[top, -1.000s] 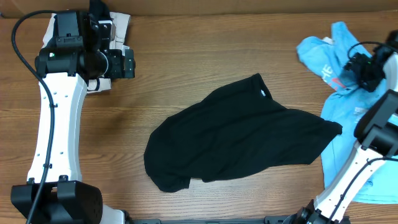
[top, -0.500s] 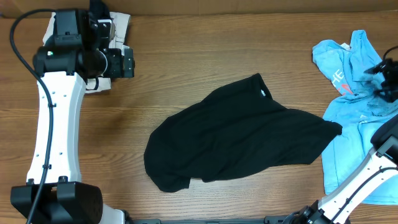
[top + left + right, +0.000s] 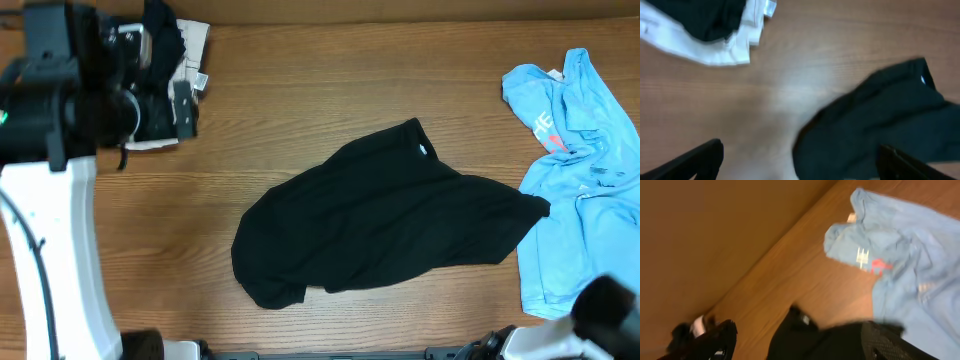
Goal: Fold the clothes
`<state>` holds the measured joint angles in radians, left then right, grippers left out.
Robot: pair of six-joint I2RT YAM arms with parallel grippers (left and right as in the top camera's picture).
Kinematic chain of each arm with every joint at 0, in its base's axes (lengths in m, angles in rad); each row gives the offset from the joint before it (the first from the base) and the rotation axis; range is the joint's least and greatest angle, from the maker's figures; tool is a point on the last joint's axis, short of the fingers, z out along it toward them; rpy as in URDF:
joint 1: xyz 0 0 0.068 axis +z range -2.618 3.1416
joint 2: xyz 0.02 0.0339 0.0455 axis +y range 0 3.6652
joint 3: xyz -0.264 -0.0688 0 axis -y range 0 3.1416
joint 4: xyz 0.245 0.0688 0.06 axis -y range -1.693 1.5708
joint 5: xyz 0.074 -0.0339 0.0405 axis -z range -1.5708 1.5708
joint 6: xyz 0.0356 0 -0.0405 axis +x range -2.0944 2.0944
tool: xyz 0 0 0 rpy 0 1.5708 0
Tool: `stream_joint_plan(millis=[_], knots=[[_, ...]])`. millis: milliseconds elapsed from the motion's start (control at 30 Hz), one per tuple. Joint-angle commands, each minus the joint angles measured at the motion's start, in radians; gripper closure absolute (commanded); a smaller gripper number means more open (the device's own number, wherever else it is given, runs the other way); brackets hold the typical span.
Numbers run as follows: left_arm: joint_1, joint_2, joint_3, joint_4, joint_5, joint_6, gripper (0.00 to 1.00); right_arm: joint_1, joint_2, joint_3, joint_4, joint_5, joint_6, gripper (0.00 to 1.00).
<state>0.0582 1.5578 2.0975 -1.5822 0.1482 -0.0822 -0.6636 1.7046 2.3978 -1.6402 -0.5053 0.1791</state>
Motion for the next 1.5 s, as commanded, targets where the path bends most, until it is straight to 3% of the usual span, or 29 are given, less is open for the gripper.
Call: stream_joint_plan(millis=[0, 233, 400, 567, 767, 1067, 1467], knots=[[-0.016, -0.099, 0.018, -0.083, -0.003, -0.07, 0.02, -0.002, -0.082, -0.011, -0.054, -0.004, -0.056, 0.2], [-0.078, -0.272, -0.13, -0.107, -0.056, -0.137, 0.04, 0.06, -0.325, -0.169, -0.054, -0.006, -0.049, 0.2], [-0.085, -0.359, -0.393, -0.07, -0.037, -0.16, 0.05, 0.188, -0.457, -0.372, -0.053, -0.001, -0.053, 0.2], [-0.133, -0.42, -0.719, 0.075, 0.108, -0.218, 0.1, 0.291, -0.535, -0.579, -0.032, 0.044, -0.053, 0.2], [-0.31, -0.434, -0.998, 0.233, 0.087, -0.356, 0.1, 0.316, -0.547, -0.728, 0.029, 0.043, -0.053, 0.2], [-0.561, -0.434, -1.337, 0.434, 0.036, -0.688, 0.09, 0.316, -0.536, -0.831, 0.114, 0.044, -0.057, 0.2], [-0.624, -0.4, -1.524, 0.678, 0.009, -0.705, 0.22, 0.316, -0.501, -0.848, 0.122, 0.044, -0.106, 0.2]])
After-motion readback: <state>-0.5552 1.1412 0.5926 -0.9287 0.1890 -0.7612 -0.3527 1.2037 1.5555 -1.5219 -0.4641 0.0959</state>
